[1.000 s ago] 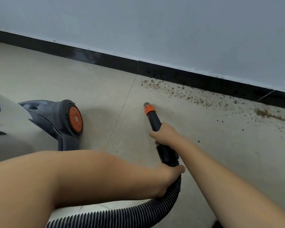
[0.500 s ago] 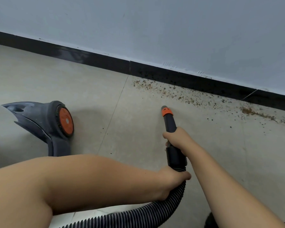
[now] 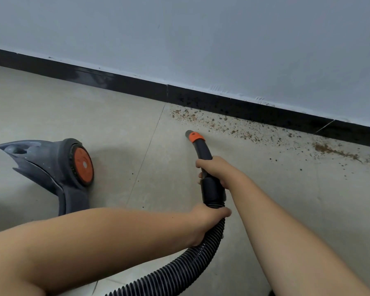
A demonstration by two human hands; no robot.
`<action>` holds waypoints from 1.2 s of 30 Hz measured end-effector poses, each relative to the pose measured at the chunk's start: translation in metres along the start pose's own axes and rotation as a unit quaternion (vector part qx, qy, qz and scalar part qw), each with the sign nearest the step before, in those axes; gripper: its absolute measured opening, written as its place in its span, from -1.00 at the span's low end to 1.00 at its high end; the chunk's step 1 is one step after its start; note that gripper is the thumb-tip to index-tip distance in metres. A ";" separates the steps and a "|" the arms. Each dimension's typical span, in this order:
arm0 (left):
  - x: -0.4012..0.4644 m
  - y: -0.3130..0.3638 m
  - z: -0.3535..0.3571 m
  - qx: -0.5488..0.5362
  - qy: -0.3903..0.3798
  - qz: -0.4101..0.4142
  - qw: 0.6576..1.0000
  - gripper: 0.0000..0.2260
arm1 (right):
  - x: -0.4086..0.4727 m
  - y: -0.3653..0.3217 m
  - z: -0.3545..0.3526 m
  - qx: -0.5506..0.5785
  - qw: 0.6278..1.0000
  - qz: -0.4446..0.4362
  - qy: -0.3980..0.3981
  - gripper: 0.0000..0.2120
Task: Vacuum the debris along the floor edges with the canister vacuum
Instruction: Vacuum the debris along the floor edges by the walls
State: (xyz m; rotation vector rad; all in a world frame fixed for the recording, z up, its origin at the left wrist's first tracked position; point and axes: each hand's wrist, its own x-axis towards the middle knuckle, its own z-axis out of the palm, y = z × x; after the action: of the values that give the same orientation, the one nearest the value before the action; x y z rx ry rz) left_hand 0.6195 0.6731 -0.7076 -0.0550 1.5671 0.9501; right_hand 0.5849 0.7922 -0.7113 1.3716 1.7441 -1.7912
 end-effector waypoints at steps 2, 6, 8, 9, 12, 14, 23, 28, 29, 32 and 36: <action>0.000 -0.001 0.006 -0.003 -0.047 -0.018 0.999 -0.84 | -0.005 0.010 -0.015 0.032 0.999 0.009 0.025 -0.89; -0.001 0.000 0.021 0.040 -0.102 -0.036 0.993 -0.87 | -0.011 0.030 -0.037 0.075 0.994 0.026 0.080 -0.90; 0.000 0.000 0.023 0.058 -0.106 -0.031 0.992 -0.88 | -0.010 0.036 -0.043 0.092 0.990 0.033 0.099 -0.87; 0.001 0.002 0.023 0.066 -0.104 -0.029 0.992 -0.88 | -0.008 0.037 -0.044 0.100 0.989 0.034 0.107 -0.86; 0.005 0.008 0.014 0.065 -0.091 -0.022 0.993 -0.88 | 0.000 0.029 -0.040 0.119 0.985 0.028 0.119 -0.83; 0.006 0.013 0.009 0.048 -0.075 -0.018 0.996 -0.86 | 0.006 0.020 -0.034 0.117 0.987 0.019 0.111 -0.82; 0.018 0.012 -0.014 -0.060 0.011 -0.003 0.998 -0.90 | 0.027 -0.019 0.010 0.001 1.000 -0.017 0.013 -0.71; 0.028 0.016 -0.032 -0.110 0.057 0.009 0.992 -0.82 | 0.042 -0.041 0.034 -0.028 0.999 -0.037 -0.027 -0.65; 0.029 0.017 -0.033 -0.112 0.057 0.009 0.992 -0.82 | 0.043 -0.043 0.035 -0.028 0.998 -0.040 -0.026 -0.64; 0.027 0.018 -0.028 -0.097 0.036 0.001 0.995 -0.83 | 0.044 -0.038 0.026 -0.023 0.999 -0.035 -0.013 -0.66; 0.023 0.013 -0.005 -0.055 -0.014 -0.004 0.998 -0.89 | 0.035 -0.012 -0.003 0.005 0.999 -0.017 0.038 -0.75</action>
State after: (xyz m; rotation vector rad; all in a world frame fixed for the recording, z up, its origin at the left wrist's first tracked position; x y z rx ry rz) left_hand 0.6026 0.6902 -0.7207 -0.1250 1.4869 1.0260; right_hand 0.5596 0.8112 -0.7303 1.4412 1.8086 -1.7896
